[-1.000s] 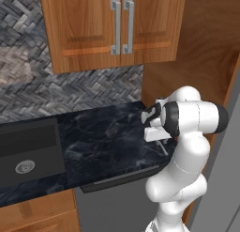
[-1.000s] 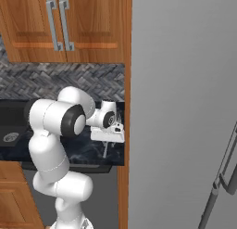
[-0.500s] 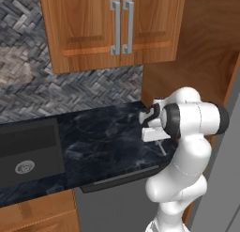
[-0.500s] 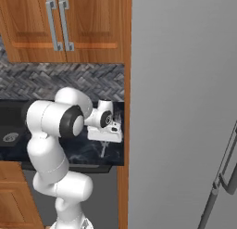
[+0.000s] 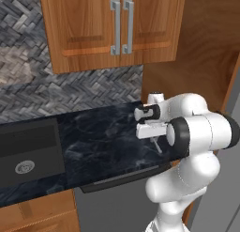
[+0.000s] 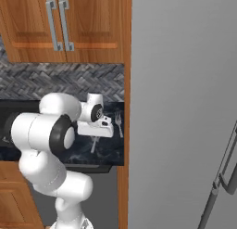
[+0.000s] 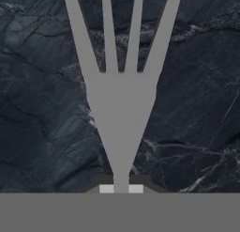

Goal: Organize the utensils by type. Pick up the wooden spoons from the counter and place them in the open cabinet. Then pick up the metallic utensils from the counter and place them in the open drawer.

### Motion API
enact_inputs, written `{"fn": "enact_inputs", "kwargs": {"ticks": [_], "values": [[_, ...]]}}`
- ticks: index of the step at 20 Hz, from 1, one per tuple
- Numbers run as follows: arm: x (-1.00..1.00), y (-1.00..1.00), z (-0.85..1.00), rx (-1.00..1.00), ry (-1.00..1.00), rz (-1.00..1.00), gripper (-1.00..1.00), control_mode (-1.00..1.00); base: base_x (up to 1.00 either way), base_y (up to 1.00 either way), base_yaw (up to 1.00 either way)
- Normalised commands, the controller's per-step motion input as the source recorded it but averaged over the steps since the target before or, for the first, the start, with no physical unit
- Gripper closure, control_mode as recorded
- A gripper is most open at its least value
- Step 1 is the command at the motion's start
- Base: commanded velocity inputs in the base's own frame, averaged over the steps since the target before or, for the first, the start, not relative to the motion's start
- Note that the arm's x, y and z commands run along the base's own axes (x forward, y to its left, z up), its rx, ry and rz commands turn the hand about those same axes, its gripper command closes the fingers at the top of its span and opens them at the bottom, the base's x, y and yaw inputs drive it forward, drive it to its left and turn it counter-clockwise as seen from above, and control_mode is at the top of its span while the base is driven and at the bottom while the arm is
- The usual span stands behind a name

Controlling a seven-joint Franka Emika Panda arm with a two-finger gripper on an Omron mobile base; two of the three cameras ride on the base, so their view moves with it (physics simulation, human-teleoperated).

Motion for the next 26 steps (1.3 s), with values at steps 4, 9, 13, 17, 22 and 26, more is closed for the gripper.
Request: {"fn": "enact_inputs", "kwargs": {"ticks": [4,9,13,17,22,26], "values": [[-0.30,0.31,0.53,-0.05,-0.08,0.00,1.00,-1.00,0.00,0.00,0.00],[-0.37,0.17,0.40,-0.03,-0.05,-0.01,1.00,-1.00,0.00,0.00,0.00],[-0.30,0.13,0.30,0.00,0.01,-0.07,1.00,-1.00,0.00,0.00,0.00],[-0.29,0.08,0.35,0.00,0.07,-0.05,1.00,-1.00,0.00,0.00,0.00],[-0.30,0.00,0.36,0.01,0.12,0.00,1.00,-1.00,0.00,0.00,0.00],[-0.29,0.00,0.16,0.02,0.04,0.00,1.00,1.00,-0.04,0.00,0.00]]}}
